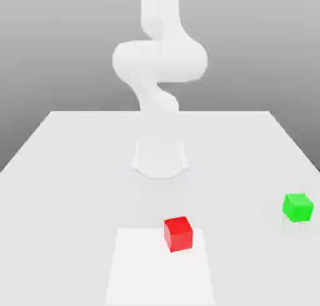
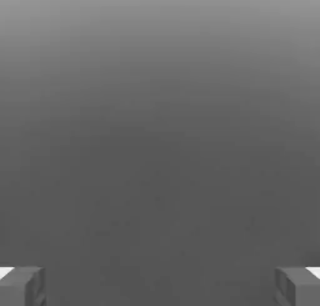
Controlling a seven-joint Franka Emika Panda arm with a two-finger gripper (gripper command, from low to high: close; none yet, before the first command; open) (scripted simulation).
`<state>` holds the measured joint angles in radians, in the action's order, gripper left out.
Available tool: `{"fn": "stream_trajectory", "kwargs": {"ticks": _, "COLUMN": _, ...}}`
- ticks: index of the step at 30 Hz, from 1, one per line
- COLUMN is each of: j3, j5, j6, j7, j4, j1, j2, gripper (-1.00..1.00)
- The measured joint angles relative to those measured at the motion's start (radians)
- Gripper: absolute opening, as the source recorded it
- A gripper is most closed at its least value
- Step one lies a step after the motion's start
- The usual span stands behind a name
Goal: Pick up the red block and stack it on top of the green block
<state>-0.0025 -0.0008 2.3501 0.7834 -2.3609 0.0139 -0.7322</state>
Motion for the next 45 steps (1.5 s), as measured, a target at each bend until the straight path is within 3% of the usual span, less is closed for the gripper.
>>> {"fn": "stream_trajectory", "kwargs": {"ticks": 17, "j3": 0.008, "j5": 0.004, "j6": 0.437, "j7": -0.152, "j4": -0.494, "j1": 0.088, "j2": 0.614, "gripper": 0.0}}
{"fn": "stream_trajectory", "kwargs": {"ticks": 24, "j3": 0.01, "j5": -0.008, "j6": 0.672, "j7": -0.154, "j4": -0.494, "j1": 0.091, "j2": 0.9, "gripper": 0.0}}
{"fn": "stream_trajectory", "kwargs": {"ticks": 25, "j3": 0.008, "j5": -0.009, "j6": 0.694, "j7": -0.153, "j4": -0.491, "j1": 0.093, "j2": 0.925, "gripper": -1.0}}
{"fn": "stream_trajectory", "kwargs": {"ticks": 32, "j3": 0.009, "j5": -0.013, "j6": 0.695, "j7": -0.15, "j4": -0.491, "j1": 0.091, "j2": 0.926, "gripper": -1.0}}
{"fn": "stream_trajectory", "kwargs": {"ticks": 39, "j3": 0.019, "j5": 0.001, "j6": 0.499, "j7": -0.16, "j4": -0.523, "j1": 0.085, "j2": 0.696, "gripper": -1.0}}
{"fn": "stream_trajectory", "kwargs": {"ticks": 45, "j3": 0.164, "j5": 0.008, "j6": 0.395, "j7": 0.043, "j4": -0.437, "j1": 0.332, "j2": 0.678, "gripper": -1.0}}
